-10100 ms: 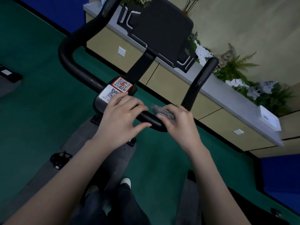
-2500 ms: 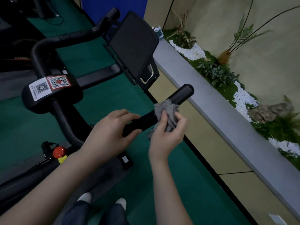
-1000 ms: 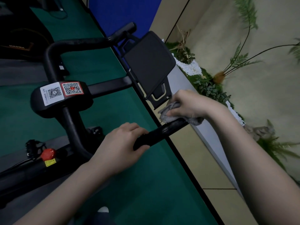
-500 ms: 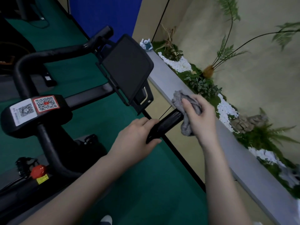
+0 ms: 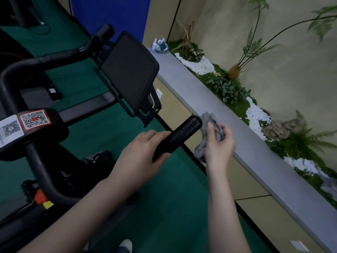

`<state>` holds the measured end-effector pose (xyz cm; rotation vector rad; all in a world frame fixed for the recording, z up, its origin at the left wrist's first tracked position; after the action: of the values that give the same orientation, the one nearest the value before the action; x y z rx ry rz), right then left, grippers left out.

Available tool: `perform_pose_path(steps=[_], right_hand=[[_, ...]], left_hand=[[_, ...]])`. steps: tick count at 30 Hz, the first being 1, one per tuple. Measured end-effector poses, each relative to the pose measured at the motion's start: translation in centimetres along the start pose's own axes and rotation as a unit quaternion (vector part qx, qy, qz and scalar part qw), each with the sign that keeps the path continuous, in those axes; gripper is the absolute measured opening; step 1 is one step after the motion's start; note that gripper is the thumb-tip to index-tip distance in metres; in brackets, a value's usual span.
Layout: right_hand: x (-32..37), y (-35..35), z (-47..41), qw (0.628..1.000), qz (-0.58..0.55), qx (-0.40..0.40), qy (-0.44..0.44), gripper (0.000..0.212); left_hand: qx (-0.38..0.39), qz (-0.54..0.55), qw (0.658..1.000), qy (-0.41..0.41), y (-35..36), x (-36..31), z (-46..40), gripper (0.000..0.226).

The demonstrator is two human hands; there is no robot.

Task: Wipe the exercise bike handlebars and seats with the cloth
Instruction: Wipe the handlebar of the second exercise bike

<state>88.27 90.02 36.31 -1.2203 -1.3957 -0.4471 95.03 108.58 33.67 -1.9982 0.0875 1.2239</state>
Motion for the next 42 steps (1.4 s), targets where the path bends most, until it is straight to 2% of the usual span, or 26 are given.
perform_pose_path(steps=[4,7,10,13,15,18,21,23,29,35,39,42], right_hand=[[-1.5,3.0,3.1,0.992,0.002,0.109,0.058,0.016],[-2.2,4.8,6.2,0.969,-0.099,0.187,0.124,0.027],[-2.9,4.7,8.0,0.944,-0.197,0.202,0.168,0.028],[-3.0,4.5,8.9,0.938,-0.211,0.212,0.175,0.025],[-2.8,4.3,8.6,0.941,-0.21,0.193,0.18,0.024],[-1.9,2.9,6.2,0.947,-0.241,0.106,0.186,0.02],[-0.1,1.6,3.5,0.953,-0.27,0.049,0.127,0.017],[0.5,1.5,3.9,0.965,-0.239,0.033,0.101,0.018],[-1.4,2.5,8.7,0.978,-0.176,0.028,0.106,0.017],[-0.4,1.5,9.1,0.983,-0.145,-0.083,0.072,0.018],[-1.4,2.7,11.9,0.991,-0.08,-0.064,0.085,0.018],[-1.9,2.4,13.7,0.99,-0.074,-0.044,0.115,0.018]], left_hand=[[0.002,0.001,1.0,-0.003,-0.1,0.0,0.0,0.052],[0.009,0.02,1.0,-0.007,-0.3,0.1,0.1,0.055],[0.011,0.03,0.999,-0.015,-0.7,0.5,0.5,0.056],[0.012,0.032,0.999,-0.02,-0.7,0.6,0.8,0.051],[0.01,0.034,0.999,-0.023,-0.7,0.6,0.9,0.049],[0.01,0.028,0.999,-0.02,-0.7,0.6,0.8,0.048],[0.014,0.027,0.999,-0.018,-0.6,0.6,0.8,0.049],[0.015,0.029,0.999,-0.019,-0.6,0.6,0.8,0.048],[0.014,0.036,0.999,-0.004,-0.6,0.6,0.7,0.045],[0.036,0.039,0.999,0.003,-0.6,0.8,0.7,0.049],[0.059,0.052,0.997,0.014,-0.8,1.0,0.7,0.05],[0.074,0.051,0.996,0.027,-1.0,1.0,0.6,0.05]])
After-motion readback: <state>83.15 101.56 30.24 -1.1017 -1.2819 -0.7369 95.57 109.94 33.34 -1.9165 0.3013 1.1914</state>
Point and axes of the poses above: each hand's wrist, its own z-axis away from the middle knuckle, its own y-axis out of the palm, x = y × z, the point moved 6 cm from there along -z, towards the middle knuckle, and after that the axes turned 6 degrees about z, right-handed, at the moved point
